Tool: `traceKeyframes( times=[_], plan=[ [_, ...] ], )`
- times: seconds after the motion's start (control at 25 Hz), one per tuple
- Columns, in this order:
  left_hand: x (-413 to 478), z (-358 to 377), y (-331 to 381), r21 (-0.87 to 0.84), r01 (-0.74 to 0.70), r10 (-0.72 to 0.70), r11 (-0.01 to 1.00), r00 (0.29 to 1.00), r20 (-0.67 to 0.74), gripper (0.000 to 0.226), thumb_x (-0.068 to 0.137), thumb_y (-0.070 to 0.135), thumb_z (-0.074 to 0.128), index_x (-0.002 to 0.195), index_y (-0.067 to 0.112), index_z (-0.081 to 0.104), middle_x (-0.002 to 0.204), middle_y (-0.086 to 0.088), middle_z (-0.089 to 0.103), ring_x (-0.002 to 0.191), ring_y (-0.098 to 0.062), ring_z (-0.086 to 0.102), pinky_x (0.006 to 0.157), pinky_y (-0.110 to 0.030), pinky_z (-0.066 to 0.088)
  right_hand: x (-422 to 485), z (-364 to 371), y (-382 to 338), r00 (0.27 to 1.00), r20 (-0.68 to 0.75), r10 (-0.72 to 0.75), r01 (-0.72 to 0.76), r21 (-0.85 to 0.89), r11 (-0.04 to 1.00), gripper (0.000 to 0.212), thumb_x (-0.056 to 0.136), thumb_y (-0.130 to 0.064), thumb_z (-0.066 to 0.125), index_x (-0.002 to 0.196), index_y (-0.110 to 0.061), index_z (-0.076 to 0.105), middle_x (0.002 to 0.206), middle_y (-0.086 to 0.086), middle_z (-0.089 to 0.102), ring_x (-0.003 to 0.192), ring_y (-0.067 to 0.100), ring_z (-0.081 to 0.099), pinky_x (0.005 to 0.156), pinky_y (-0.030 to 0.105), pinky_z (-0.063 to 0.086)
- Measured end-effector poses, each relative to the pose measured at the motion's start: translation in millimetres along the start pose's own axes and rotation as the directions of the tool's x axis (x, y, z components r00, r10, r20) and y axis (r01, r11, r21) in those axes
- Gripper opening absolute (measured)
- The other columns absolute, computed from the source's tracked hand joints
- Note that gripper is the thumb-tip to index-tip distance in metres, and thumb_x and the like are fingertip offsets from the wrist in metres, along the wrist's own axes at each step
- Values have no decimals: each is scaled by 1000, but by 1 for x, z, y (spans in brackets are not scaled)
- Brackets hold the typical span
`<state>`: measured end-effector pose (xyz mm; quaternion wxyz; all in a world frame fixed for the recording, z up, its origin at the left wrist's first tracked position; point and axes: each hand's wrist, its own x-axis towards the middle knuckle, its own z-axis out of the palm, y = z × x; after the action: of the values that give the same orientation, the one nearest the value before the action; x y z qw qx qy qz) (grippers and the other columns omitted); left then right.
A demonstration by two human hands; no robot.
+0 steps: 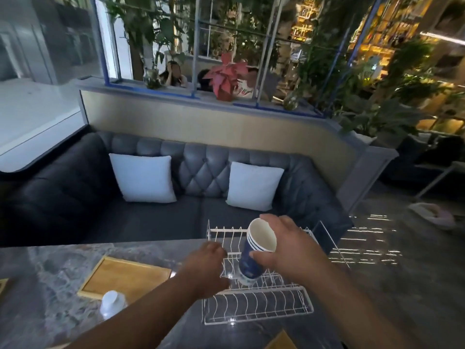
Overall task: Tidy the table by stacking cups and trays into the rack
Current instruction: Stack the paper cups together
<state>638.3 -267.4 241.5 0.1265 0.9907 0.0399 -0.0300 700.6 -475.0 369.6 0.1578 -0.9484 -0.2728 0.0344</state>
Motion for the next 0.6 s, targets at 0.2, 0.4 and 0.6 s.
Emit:
traceKeyframes(
  times=[0.2, 0.4, 0.6],
  plan=[
    [16, 32, 2, 73, 146, -144, 987, 989, -32, 83, 81, 59, 59, 153, 29, 29, 170, -1, 4, 156, -26, 5, 125, -51, 13, 19, 6, 38, 999, 10, -53, 52, 65, 996, 90, 65, -72, 62, 143, -49, 24, 142, -13, 39, 119, 18, 55, 93, 38, 48],
    [17, 54, 10, 33, 273, -265, 961, 952, -152, 89, 77, 57, 52, 157, 30, 21, 170, 3, -8, 155, -25, 13, 123, -48, 19, 47, 22, 60, 992, 11, -124, 121, 138, 983, 89, 67, -68, 67, 144, -47, 27, 140, -12, 41, 120, 17, 54, 96, 39, 49],
    [16, 54, 14, -13, 309, -308, 951, 939, -157, 64, 72, 57, 54, 133, 37, 44, 167, 9, -22, 123, -29, 59, 89, -46, 54, 73, 48, 58, 980, 54, -189, 180, 139, 974, 88, 68, -67, 66, 144, -46, 26, 137, -12, 40, 120, 18, 52, 93, 39, 49]
  ],
)
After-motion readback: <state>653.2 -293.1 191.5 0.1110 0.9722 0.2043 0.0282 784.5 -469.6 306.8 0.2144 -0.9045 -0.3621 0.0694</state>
